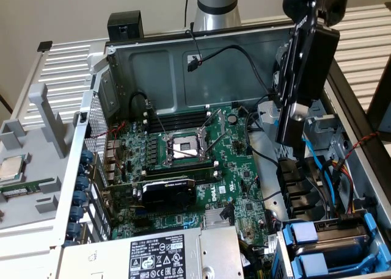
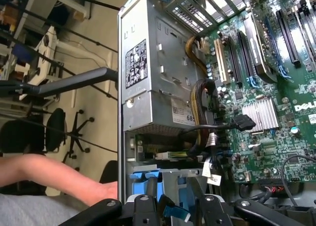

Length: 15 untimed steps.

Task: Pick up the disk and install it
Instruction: 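Insert the first disk wire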

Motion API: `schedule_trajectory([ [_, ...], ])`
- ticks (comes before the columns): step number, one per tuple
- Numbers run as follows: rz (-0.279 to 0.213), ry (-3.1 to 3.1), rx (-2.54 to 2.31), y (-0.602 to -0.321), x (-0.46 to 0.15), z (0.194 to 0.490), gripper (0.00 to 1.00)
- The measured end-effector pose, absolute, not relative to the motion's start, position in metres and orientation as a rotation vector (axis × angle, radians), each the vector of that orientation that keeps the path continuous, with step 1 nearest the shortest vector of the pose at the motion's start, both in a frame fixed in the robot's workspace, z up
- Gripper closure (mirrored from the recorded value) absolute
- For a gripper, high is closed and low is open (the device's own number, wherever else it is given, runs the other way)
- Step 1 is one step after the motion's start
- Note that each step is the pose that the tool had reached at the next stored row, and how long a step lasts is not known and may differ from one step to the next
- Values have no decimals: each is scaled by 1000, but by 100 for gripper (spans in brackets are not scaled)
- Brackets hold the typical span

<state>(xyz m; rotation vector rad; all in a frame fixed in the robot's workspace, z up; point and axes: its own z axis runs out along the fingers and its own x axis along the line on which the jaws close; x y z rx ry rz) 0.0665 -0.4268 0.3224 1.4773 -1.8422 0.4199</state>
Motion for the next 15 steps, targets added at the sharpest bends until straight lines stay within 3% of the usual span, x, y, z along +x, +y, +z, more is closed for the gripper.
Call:
schedule_trajectory([
  [15,514,-1861,1426,-422,65,319,63],
])
